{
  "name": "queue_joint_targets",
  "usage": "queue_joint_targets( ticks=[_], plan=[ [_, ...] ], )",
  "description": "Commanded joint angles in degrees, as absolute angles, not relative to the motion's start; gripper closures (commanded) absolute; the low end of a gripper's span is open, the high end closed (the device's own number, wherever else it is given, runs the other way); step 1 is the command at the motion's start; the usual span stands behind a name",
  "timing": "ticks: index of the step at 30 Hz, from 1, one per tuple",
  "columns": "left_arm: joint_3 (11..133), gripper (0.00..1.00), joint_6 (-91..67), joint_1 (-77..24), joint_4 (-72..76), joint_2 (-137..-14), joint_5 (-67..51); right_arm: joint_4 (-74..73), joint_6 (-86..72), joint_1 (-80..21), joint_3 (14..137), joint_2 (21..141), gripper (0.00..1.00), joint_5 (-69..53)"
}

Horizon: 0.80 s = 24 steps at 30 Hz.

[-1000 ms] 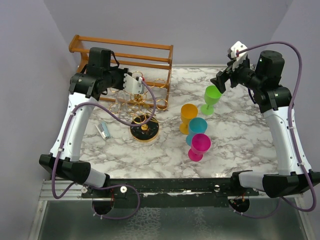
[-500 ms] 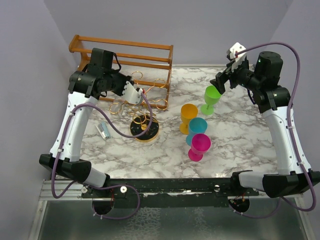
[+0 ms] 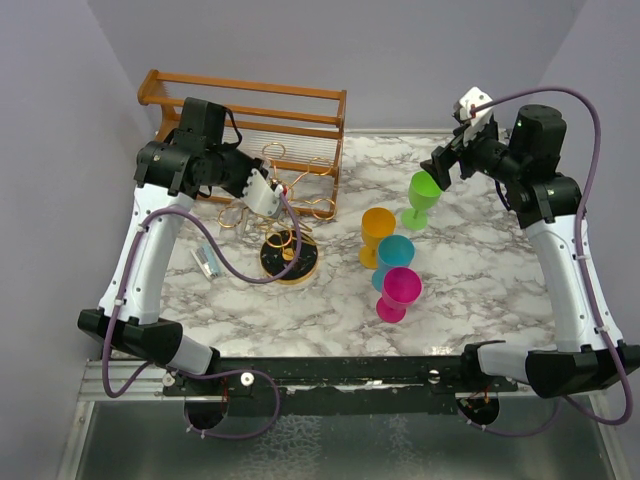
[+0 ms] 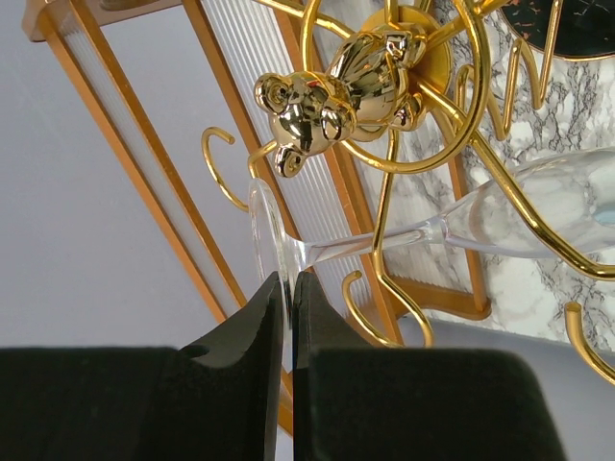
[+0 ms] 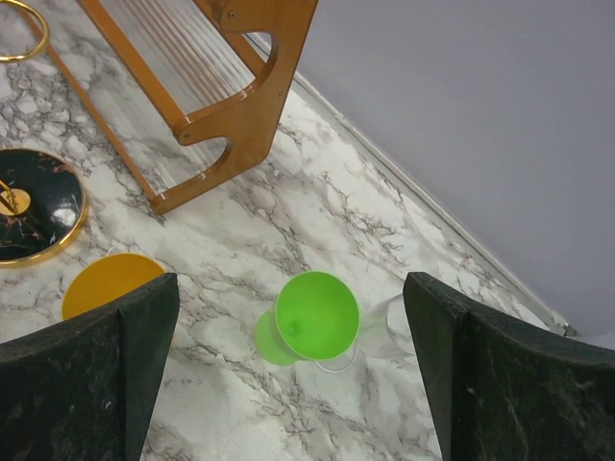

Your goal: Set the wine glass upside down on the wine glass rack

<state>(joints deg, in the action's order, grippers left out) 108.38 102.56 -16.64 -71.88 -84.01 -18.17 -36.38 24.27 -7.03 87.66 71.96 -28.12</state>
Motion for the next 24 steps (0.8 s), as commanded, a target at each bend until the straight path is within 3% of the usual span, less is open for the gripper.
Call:
queue_joint_targets(
  ticks=[1, 24],
  plan=[
    [110.7, 1.0, 103.3, -16.9, -73.7, -82.3, -18.7, -34.9, 24.8, -6.8, 87.1, 70.5, 0.0, -28.1],
    [108.8, 1.0, 97.2, -16.9, -72.6, -79.9, -9.8, -34.8, 25.0, -6.8, 86.8, 70.5, 0.0, -27.6]
  ],
)
